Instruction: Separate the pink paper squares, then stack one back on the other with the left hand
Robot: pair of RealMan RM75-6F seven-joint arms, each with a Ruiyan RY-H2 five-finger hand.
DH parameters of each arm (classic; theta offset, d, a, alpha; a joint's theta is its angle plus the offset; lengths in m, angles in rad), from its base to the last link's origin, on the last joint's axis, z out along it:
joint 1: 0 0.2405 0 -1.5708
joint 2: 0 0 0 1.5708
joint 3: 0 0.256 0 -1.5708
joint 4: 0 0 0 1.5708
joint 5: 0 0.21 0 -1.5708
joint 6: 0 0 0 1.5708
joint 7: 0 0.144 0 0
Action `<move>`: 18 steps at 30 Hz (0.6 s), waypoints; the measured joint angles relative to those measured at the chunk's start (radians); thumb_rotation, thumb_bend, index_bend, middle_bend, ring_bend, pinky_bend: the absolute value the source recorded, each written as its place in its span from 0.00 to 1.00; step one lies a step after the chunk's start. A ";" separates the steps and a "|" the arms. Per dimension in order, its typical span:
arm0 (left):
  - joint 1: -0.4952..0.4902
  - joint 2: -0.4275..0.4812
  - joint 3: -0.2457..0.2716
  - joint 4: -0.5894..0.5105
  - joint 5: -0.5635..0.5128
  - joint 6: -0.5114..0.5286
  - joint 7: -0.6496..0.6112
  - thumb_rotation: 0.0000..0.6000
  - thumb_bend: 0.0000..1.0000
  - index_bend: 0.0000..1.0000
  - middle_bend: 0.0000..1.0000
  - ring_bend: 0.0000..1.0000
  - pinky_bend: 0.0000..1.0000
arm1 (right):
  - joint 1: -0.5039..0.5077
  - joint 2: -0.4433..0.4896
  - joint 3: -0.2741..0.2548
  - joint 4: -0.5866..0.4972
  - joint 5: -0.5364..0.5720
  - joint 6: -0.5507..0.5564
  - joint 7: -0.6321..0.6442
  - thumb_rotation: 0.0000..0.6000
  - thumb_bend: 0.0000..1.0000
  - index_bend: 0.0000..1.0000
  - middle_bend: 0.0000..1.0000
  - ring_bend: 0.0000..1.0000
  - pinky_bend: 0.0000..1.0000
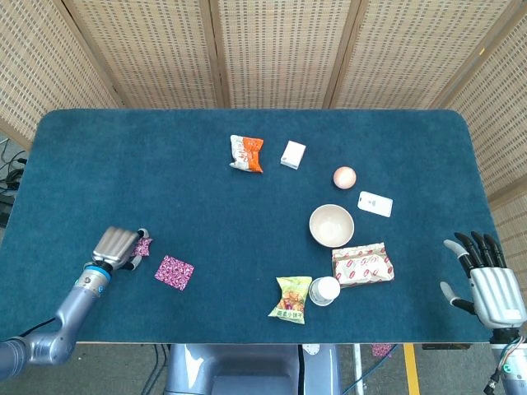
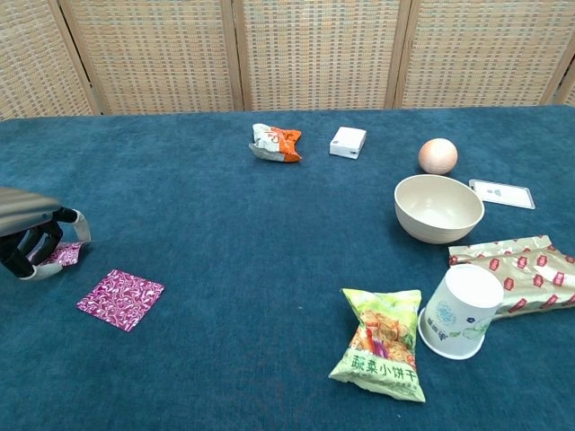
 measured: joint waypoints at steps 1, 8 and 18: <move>0.000 0.009 -0.002 -0.012 0.005 0.004 -0.003 0.89 0.41 0.61 0.65 0.58 0.54 | 0.000 0.001 0.000 -0.001 0.000 0.000 0.000 1.00 0.34 0.17 0.14 0.00 0.00; -0.004 0.067 -0.008 -0.080 0.037 0.024 -0.004 0.89 0.40 0.61 0.65 0.58 0.54 | 0.001 0.001 0.000 -0.004 -0.001 -0.001 -0.002 1.00 0.34 0.17 0.14 0.00 0.00; -0.026 0.088 0.004 -0.142 0.117 0.037 0.038 0.89 0.39 0.61 0.65 0.58 0.54 | 0.000 0.001 -0.001 -0.003 -0.001 0.000 -0.001 1.00 0.34 0.17 0.14 0.00 0.00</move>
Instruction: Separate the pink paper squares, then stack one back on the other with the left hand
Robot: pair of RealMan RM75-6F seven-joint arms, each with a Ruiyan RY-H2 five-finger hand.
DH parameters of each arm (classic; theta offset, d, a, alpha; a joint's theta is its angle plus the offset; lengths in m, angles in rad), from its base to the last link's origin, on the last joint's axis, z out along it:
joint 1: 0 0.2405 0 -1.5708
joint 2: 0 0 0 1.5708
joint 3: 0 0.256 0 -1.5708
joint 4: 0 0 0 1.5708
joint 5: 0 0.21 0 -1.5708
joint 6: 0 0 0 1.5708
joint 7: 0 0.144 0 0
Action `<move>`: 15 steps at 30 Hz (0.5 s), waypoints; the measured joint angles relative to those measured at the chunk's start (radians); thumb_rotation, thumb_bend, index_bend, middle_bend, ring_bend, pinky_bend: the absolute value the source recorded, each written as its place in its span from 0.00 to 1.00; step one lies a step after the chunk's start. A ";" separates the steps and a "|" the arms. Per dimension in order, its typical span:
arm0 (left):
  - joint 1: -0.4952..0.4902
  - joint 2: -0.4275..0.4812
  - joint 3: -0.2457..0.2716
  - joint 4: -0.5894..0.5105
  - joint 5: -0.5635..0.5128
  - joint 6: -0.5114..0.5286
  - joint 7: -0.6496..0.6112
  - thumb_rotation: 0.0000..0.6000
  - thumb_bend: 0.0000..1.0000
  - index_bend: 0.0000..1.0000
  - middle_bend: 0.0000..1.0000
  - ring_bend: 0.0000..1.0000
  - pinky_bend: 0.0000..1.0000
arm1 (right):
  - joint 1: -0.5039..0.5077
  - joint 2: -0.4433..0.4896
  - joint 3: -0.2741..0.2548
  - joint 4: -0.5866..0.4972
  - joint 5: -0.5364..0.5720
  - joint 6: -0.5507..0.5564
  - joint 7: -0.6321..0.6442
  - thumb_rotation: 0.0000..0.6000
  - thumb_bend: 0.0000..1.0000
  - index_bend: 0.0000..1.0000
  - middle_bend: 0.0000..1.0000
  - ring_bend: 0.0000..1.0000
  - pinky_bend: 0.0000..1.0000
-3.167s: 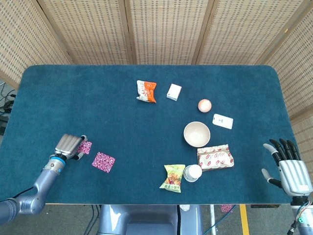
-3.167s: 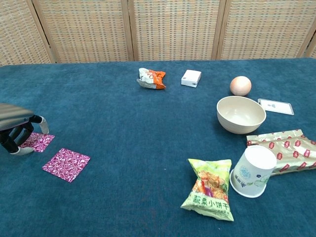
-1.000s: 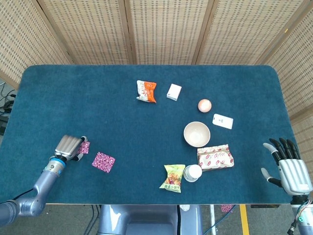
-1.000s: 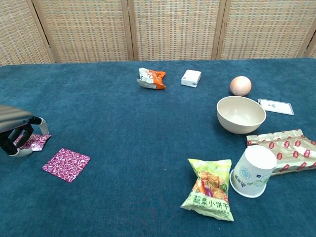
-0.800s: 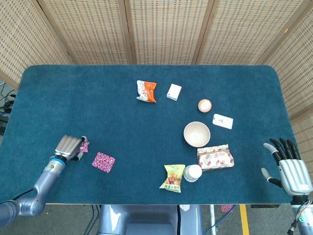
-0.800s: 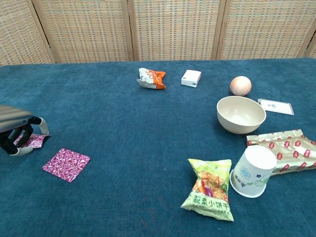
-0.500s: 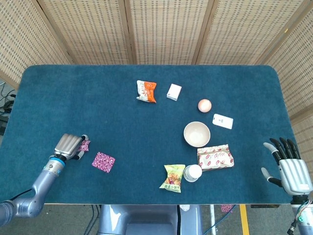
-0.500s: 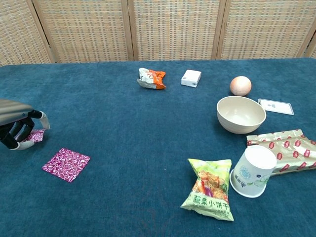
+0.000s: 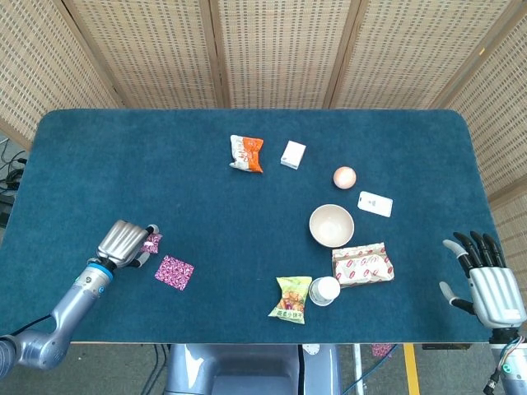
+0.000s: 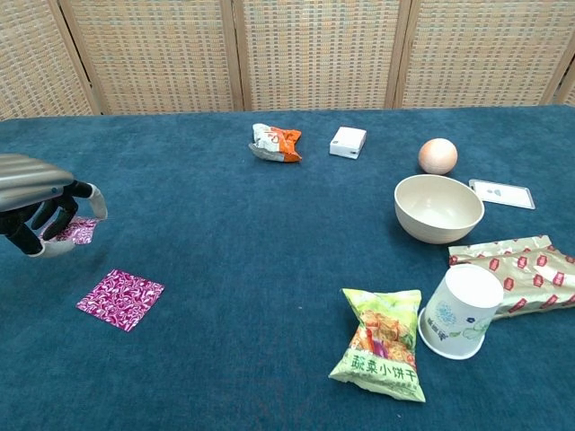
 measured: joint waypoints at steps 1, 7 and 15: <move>-0.003 -0.003 0.003 -0.007 0.012 0.002 0.007 0.89 0.39 0.61 0.65 0.58 0.54 | 0.000 -0.001 0.000 0.000 0.000 0.000 0.000 1.00 0.34 0.17 0.14 0.00 0.00; -0.017 -0.028 0.020 -0.035 0.055 0.003 0.048 0.89 0.38 0.61 0.65 0.58 0.54 | -0.001 0.002 -0.001 -0.002 -0.003 0.003 -0.002 1.00 0.34 0.17 0.14 0.00 0.00; -0.028 -0.069 0.039 -0.055 0.069 -0.004 0.094 0.89 0.38 0.61 0.65 0.58 0.54 | -0.002 0.001 -0.002 -0.003 -0.007 0.006 0.001 1.00 0.34 0.17 0.14 0.00 0.00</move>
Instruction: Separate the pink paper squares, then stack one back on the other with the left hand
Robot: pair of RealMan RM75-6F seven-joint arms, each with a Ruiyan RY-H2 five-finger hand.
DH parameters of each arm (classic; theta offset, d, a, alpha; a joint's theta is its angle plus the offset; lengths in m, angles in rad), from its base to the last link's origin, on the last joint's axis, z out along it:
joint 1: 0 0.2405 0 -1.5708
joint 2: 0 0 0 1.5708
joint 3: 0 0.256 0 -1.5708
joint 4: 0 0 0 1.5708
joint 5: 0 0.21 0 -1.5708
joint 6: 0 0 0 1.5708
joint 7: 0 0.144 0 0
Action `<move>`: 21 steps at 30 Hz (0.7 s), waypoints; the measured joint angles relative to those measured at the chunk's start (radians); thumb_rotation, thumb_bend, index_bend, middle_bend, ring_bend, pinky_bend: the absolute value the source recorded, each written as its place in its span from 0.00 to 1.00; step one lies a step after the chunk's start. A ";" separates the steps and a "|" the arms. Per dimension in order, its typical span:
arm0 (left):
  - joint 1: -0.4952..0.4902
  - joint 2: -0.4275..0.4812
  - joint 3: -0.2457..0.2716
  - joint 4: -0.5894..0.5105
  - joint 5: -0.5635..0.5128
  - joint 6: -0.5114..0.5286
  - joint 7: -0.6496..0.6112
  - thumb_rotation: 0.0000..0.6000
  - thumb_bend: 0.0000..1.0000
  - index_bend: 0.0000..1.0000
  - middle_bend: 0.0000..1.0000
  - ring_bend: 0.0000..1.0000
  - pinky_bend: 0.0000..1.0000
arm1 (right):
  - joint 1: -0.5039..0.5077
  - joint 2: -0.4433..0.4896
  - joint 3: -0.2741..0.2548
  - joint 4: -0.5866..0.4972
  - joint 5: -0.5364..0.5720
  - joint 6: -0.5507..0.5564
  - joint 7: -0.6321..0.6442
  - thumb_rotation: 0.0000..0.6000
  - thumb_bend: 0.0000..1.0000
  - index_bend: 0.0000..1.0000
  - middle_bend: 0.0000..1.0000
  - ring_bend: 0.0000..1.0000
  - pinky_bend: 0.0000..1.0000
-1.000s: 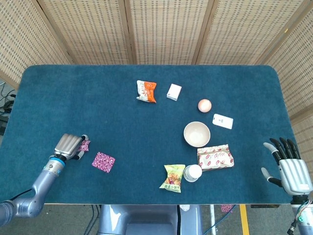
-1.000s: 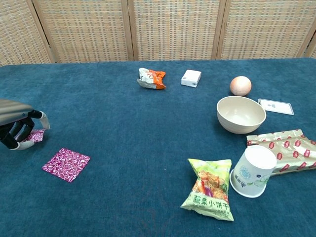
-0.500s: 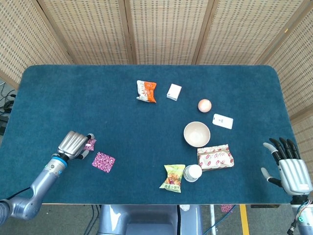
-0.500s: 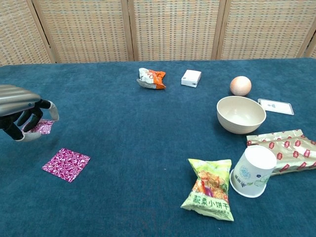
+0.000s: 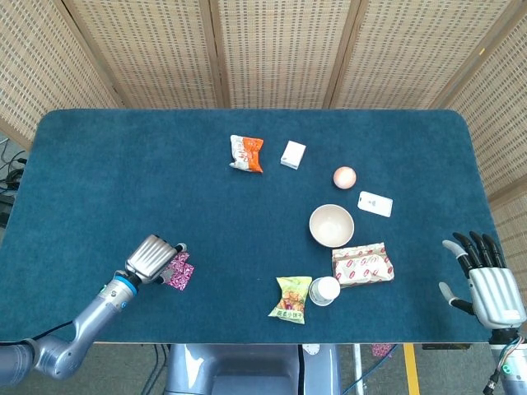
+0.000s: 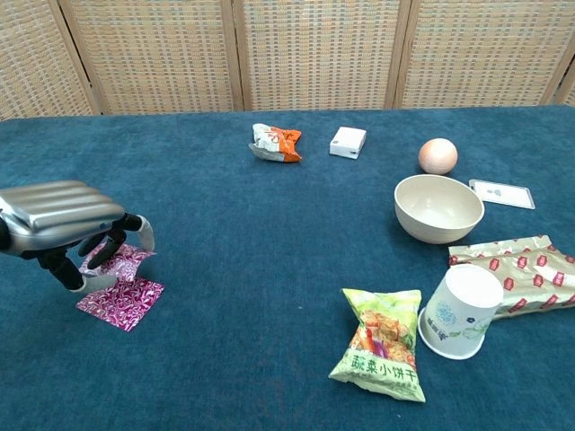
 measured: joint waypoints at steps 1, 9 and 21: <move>0.000 -0.003 0.004 -0.002 -0.001 -0.001 0.008 0.89 0.38 0.61 0.65 0.58 0.54 | 0.000 0.001 0.000 0.000 -0.001 0.001 0.001 1.00 0.34 0.17 0.14 0.00 0.00; 0.002 -0.017 0.028 -0.011 -0.018 0.004 0.075 0.88 0.37 0.61 0.65 0.58 0.54 | -0.002 -0.002 -0.001 0.012 0.000 0.002 0.013 1.00 0.34 0.17 0.14 0.00 0.00; 0.012 -0.028 0.042 -0.015 -0.047 0.025 0.121 0.89 0.36 0.52 0.65 0.58 0.54 | -0.005 -0.005 -0.001 0.025 0.000 0.006 0.029 1.00 0.34 0.17 0.14 0.01 0.00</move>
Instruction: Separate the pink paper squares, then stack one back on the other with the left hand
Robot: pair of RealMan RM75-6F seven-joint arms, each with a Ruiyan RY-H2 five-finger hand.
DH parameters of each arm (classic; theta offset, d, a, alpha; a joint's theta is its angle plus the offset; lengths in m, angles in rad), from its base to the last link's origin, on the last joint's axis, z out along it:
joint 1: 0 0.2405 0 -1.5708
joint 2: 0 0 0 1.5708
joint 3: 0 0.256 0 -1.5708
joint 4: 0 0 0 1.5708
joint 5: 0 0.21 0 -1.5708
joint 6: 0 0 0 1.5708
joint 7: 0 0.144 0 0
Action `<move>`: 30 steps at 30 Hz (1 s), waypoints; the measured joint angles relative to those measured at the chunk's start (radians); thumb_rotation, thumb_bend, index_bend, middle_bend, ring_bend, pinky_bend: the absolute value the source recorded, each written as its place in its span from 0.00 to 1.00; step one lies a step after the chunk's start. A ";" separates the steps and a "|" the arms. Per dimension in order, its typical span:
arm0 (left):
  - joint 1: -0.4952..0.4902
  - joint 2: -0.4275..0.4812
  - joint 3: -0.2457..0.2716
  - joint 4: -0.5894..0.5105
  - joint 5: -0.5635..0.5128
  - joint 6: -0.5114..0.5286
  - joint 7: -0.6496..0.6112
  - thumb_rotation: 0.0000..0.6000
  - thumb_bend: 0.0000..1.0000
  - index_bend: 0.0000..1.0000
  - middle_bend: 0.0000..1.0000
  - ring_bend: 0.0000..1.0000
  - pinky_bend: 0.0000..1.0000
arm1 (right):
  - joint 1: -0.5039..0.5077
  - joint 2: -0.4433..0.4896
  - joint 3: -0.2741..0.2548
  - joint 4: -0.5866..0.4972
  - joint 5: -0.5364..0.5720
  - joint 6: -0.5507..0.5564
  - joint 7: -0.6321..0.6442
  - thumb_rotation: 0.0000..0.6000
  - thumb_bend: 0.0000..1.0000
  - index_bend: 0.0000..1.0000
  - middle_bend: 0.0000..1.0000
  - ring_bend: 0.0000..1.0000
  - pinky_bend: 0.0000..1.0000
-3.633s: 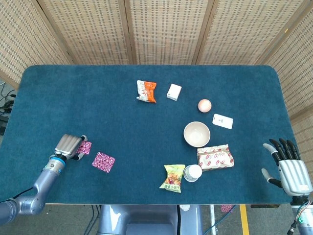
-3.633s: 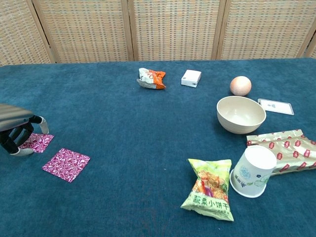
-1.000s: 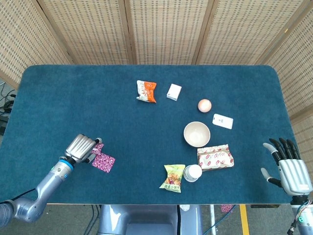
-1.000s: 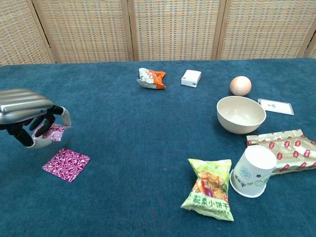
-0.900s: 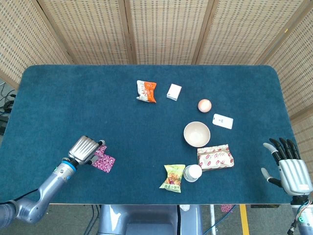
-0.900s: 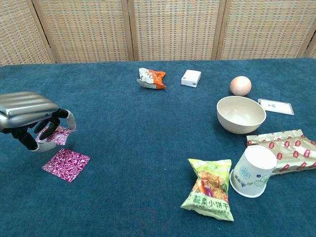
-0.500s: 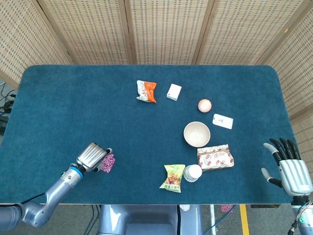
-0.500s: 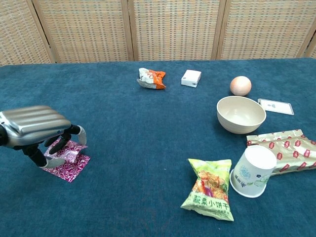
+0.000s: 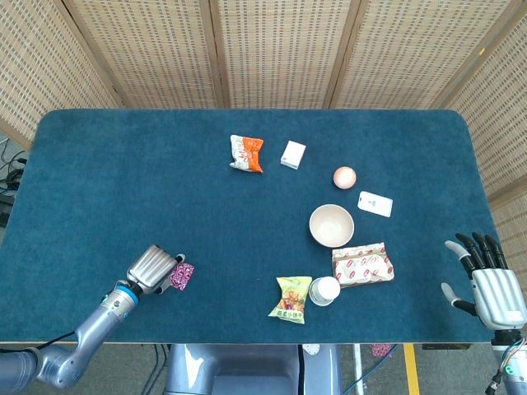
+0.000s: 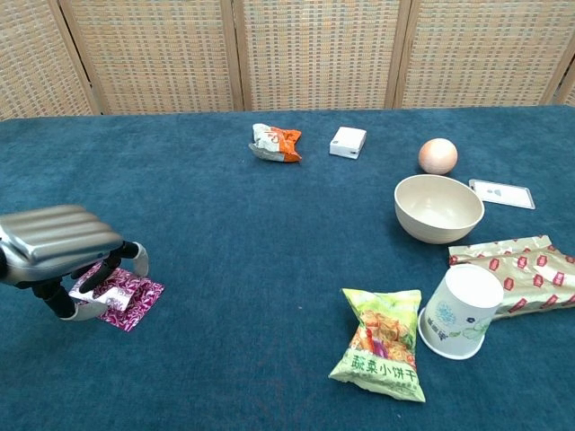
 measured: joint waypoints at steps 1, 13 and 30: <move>0.000 -0.003 -0.001 0.001 0.000 0.001 -0.001 0.89 0.36 0.51 0.65 0.58 0.54 | 0.000 0.000 0.000 0.001 0.000 0.001 0.000 1.00 0.34 0.17 0.14 0.01 0.00; -0.002 -0.014 -0.003 0.004 -0.002 0.007 0.005 0.89 0.31 0.46 0.65 0.58 0.54 | -0.003 0.006 0.002 -0.003 0.006 0.002 0.002 1.00 0.34 0.17 0.14 0.01 0.00; 0.016 0.003 -0.006 -0.009 0.022 0.045 -0.036 0.89 0.25 0.19 0.63 0.58 0.54 | 0.003 0.008 0.005 -0.001 0.002 -0.002 0.001 1.00 0.34 0.17 0.14 0.01 0.00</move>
